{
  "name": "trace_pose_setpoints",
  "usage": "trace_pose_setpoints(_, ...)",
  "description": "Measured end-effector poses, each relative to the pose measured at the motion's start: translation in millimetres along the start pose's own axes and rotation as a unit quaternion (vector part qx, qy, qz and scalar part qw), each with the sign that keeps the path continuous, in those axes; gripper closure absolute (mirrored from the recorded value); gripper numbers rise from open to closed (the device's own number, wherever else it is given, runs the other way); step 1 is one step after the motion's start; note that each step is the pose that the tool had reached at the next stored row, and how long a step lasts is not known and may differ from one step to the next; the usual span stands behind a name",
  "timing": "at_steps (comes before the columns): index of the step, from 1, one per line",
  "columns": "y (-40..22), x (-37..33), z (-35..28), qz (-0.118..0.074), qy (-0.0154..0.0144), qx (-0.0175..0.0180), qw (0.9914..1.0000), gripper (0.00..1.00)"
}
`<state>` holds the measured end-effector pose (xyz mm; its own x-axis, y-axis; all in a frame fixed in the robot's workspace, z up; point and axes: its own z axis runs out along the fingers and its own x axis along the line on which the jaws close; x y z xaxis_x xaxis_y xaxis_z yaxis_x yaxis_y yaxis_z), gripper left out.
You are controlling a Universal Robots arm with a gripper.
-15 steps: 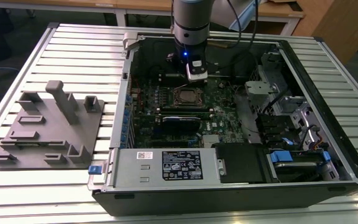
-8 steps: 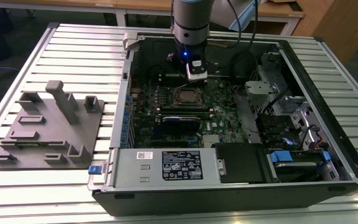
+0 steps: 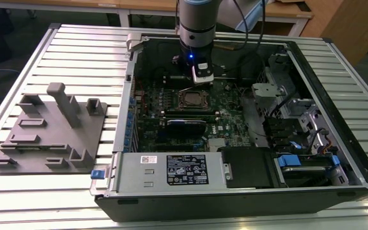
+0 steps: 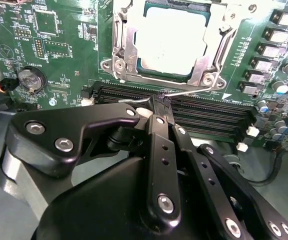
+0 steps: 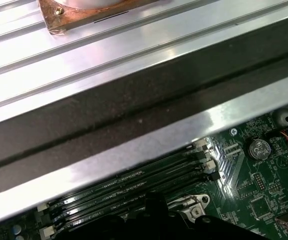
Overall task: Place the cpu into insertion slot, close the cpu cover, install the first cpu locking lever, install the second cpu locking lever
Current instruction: 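Install the first cpu locking lever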
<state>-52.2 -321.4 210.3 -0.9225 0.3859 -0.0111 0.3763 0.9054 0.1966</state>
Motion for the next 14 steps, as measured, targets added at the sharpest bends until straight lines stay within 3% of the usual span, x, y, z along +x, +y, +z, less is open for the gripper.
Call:
trace_pose_setpoints(9,1.8,-4.5,0.7,0.0,0.0,-0.0001,1.0,0.89)
trace_pose_setpoints(14,2.1,-5.6,1.7,0.013,-0.0031,0.0012,0.99991,0.89)
